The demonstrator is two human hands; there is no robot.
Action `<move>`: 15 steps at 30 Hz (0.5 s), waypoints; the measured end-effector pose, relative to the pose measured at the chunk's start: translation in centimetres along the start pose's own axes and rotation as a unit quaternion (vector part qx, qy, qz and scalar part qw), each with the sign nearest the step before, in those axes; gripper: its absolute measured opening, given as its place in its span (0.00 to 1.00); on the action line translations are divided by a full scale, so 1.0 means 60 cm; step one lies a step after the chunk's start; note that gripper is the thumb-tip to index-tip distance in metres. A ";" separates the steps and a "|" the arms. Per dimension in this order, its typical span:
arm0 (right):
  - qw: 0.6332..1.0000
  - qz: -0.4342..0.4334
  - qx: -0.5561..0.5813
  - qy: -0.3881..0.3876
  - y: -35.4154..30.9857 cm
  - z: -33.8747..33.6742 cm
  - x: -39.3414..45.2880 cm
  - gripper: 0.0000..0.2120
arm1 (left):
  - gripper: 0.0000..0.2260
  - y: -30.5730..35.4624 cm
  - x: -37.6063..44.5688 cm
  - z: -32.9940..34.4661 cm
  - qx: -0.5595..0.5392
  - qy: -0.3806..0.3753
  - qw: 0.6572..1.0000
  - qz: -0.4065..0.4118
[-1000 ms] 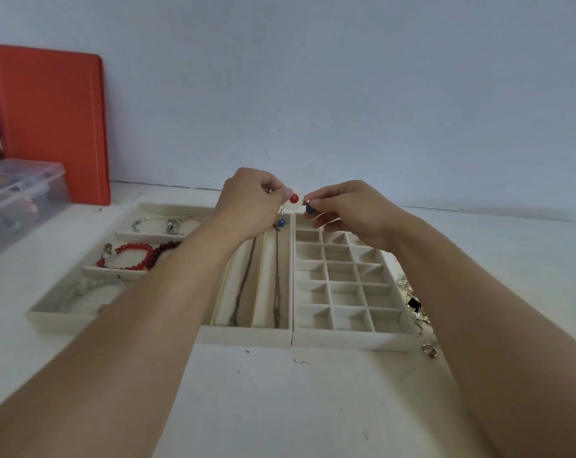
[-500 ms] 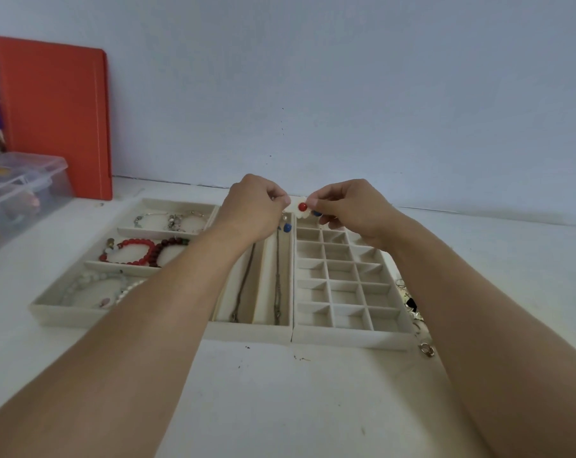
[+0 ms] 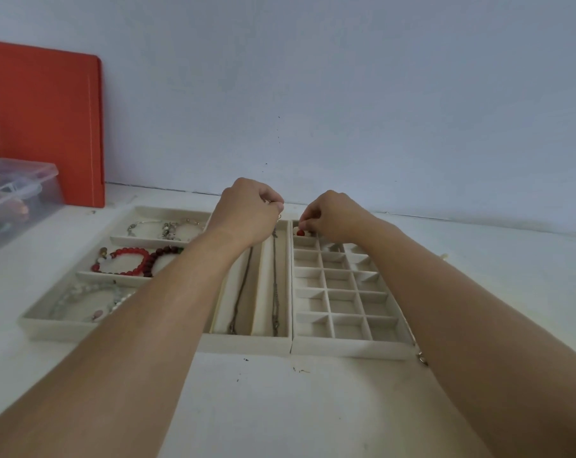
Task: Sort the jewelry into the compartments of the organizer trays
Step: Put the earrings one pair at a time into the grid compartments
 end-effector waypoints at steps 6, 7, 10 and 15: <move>0.997 -0.008 -0.080 -0.008 -0.013 0.002 0.016 0.03 | 0.05 0.001 0.000 0.005 0.001 -0.006 1.000 -0.004; 0.996 -0.006 -0.090 -0.007 -0.014 0.003 0.017 0.03 | 0.05 0.000 0.000 0.006 0.002 -0.008 1.000 -0.003; 0.993 0.000 -0.116 0.000 -0.018 0.004 0.020 0.05 | 0.05 -0.001 0.003 0.006 0.003 -0.010 1.000 -0.001; 0.994 0.000 -0.109 0.011 -0.019 0.002 0.017 0.05 | 0.05 -0.004 0.007 0.010 0.005 -0.013 1.000 -0.007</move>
Point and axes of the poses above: each hand's wrist, its own x-axis towards the middle knuckle, its own z-axis out of the palm, y = z × x, the point moved 9 cm from there along x, towards the middle knuckle, and after that the axes turned 4 degrees about -y, right-handed, at the moved point
